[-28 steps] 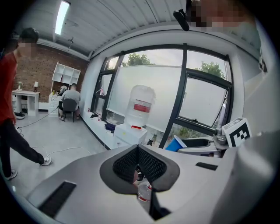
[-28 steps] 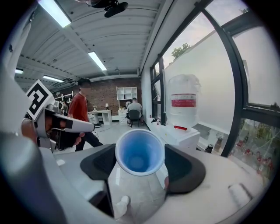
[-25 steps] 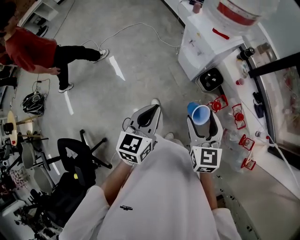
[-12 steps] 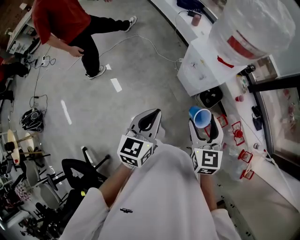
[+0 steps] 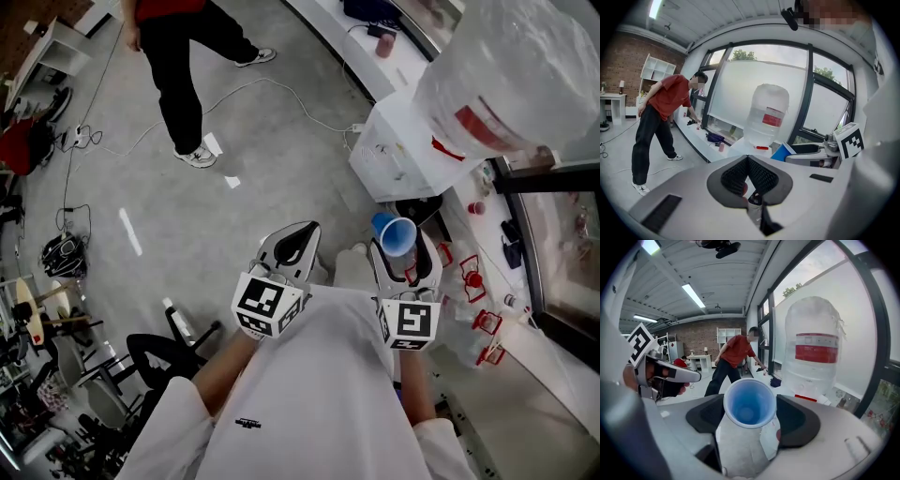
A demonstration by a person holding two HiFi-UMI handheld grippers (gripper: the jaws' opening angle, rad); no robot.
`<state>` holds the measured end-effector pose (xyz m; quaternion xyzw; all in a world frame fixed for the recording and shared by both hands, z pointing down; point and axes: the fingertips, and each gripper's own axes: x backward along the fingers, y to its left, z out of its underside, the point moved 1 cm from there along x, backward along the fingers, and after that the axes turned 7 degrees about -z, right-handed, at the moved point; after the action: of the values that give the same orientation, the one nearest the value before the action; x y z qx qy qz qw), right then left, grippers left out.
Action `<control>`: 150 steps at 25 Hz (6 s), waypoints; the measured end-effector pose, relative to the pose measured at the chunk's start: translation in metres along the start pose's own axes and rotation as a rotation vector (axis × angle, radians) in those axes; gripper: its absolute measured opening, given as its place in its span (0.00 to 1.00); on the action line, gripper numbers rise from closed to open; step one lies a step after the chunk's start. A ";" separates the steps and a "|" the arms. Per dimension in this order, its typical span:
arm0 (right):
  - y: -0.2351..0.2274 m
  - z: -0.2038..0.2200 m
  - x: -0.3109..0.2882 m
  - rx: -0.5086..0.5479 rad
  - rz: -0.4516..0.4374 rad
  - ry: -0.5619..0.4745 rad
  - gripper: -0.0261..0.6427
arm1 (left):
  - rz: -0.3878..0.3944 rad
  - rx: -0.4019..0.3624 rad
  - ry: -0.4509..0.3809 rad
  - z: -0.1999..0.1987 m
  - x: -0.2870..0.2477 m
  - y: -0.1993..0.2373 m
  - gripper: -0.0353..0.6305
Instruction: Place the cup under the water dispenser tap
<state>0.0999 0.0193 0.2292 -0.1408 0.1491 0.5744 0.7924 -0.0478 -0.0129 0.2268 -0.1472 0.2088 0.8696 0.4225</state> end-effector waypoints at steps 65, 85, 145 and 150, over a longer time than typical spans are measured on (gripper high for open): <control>-0.088 0.247 -0.212 -0.013 0.078 0.208 0.57 | -0.040 0.092 0.274 0.189 -0.185 0.057 0.06; -0.137 0.342 -0.253 -0.099 0.308 0.260 0.57 | -0.063 0.113 0.291 0.237 -0.212 0.072 0.06; -0.174 0.383 -0.254 -0.311 0.597 0.307 0.52 | -0.066 0.116 0.270 0.236 -0.198 0.069 0.06; -0.159 0.372 -0.242 -0.315 0.572 0.291 0.38 | -0.063 0.110 0.254 0.223 -0.190 0.068 0.06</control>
<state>0.2076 -0.0915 0.6743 -0.2940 0.2034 0.7629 0.5387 -0.0058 -0.0702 0.5195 -0.2391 0.3033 0.8175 0.4272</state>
